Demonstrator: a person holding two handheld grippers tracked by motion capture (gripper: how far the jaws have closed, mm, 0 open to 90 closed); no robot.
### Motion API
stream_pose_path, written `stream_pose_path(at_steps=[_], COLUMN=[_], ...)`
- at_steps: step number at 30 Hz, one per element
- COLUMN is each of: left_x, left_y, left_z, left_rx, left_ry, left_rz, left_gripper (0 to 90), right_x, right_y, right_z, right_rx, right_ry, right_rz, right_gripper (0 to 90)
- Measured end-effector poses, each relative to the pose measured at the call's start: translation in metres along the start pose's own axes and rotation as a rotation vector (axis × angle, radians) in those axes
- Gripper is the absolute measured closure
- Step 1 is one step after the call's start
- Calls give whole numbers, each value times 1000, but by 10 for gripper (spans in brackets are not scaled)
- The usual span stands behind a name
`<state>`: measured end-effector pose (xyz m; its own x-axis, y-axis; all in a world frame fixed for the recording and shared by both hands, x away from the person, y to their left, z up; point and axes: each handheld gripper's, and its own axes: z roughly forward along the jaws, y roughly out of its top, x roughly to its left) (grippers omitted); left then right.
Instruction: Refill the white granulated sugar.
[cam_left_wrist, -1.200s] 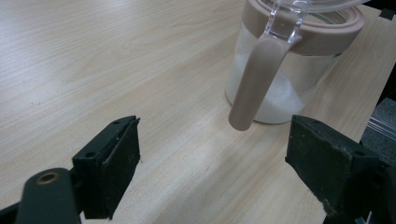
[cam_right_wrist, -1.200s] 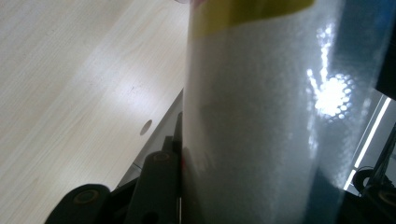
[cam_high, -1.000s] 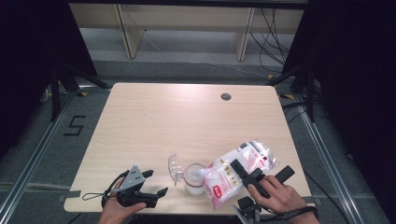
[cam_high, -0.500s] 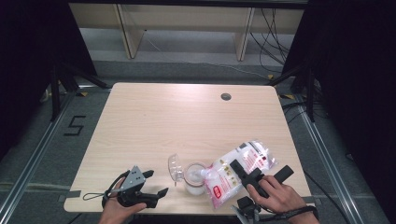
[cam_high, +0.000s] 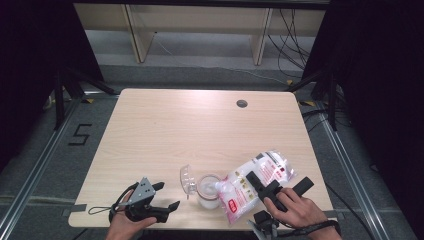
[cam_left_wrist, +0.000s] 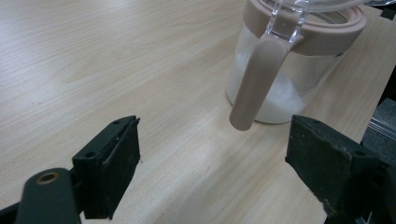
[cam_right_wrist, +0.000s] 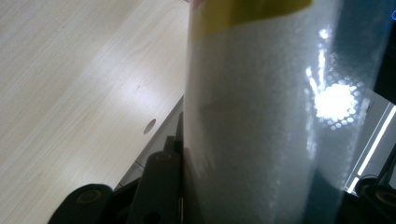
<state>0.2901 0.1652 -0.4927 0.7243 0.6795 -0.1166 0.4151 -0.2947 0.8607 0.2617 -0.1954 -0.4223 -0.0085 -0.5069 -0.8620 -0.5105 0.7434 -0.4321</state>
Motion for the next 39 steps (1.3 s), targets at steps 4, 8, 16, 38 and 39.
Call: stream_pose_path(at_steps=[4, 8, 16, 38, 39], left_x=[0, 0, 0, 2, 2], left_y=[0, 0, 0, 0, 0], left_z=[-1, -1, 0, -1, -1], left_rx=[4, 6, 8, 7, 7], left_ry=[0, 1, 3, 2, 2], left_rz=[10, 4, 10, 27, 29], left_gripper=[169, 169, 169, 169, 169], right_x=[1, 1, 1, 3, 3], right_y=[0, 0, 0, 0, 0], right_z=[0, 0, 0, 1, 1], right_rx=[-1, -1, 0, -5, -5], right_ry=[3, 4, 3, 8, 9], right_rz=[1, 1, -1, -6, -6], right_gripper=[723, 725, 728, 737, 738])
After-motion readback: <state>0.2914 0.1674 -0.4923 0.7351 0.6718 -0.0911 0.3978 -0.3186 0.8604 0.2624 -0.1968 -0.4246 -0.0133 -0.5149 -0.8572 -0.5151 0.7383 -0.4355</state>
